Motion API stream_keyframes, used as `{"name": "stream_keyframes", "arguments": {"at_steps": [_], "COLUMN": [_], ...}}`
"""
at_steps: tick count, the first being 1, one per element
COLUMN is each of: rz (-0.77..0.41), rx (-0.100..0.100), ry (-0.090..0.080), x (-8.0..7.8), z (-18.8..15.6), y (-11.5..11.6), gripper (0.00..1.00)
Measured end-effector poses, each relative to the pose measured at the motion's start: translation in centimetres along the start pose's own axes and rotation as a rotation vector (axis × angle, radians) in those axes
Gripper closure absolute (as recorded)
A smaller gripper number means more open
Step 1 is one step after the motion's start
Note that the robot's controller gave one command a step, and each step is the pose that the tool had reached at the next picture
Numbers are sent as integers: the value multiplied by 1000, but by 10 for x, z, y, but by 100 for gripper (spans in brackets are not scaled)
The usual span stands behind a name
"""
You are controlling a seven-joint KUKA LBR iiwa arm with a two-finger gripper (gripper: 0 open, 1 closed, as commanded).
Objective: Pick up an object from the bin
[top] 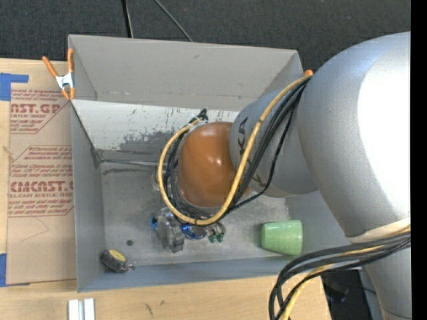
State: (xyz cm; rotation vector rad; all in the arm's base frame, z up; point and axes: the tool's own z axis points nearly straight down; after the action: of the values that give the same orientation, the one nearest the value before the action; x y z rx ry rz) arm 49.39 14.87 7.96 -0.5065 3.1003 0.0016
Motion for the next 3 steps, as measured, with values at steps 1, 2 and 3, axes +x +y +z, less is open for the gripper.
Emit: {"name": "stream_keyframes", "arguments": {"at_steps": [1, 2, 3], "rz": [0, 132, -118], "rx": [0, 1, 2], "ry": [0, -3, 2], "x": [0, -17, 12], "z": [0, 10, 10], "y": [0, -50, -92], "gripper": [0, 0, 0]}}
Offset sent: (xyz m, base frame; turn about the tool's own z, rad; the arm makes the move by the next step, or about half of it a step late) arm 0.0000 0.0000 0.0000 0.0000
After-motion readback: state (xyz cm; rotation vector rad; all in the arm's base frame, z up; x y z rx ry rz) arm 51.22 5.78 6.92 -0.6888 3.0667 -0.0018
